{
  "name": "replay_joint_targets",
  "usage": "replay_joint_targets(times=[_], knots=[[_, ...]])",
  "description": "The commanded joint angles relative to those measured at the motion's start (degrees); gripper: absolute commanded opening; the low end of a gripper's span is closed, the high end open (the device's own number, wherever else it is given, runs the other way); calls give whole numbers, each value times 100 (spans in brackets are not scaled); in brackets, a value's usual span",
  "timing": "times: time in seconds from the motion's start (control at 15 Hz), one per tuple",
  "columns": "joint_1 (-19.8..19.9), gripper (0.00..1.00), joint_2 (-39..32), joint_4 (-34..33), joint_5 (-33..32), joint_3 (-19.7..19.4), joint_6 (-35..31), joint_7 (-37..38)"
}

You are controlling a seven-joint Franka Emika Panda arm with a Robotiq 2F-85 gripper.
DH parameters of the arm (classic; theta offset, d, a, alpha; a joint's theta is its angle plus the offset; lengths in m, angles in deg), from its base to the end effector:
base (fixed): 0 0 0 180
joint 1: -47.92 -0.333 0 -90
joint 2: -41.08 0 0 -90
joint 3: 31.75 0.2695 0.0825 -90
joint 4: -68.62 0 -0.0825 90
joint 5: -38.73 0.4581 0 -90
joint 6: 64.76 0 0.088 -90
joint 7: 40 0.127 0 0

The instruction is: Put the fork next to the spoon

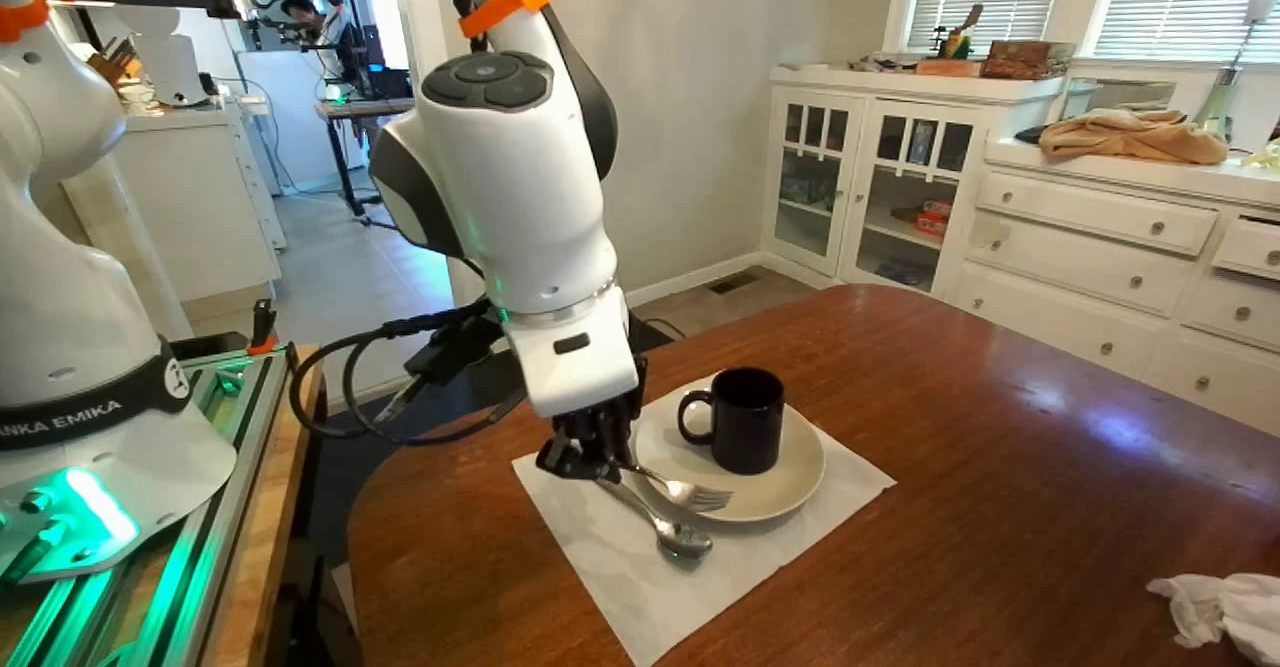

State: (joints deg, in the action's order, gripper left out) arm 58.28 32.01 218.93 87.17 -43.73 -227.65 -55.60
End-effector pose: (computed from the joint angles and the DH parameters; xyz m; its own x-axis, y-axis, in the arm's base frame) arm 0.3948 -0.2084 0.0623 0.6035 -0.7963 0.0403 -0.7673 -0.5938 -0.2421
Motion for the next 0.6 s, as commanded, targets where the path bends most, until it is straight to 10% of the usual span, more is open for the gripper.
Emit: replay_joint_targets(times=[0.0, 0.53], knots=[[19, 4, -320, -58, 53, -145, 82, 716], [137, 4, -698, -149, 1062, 108, 140, 739]])
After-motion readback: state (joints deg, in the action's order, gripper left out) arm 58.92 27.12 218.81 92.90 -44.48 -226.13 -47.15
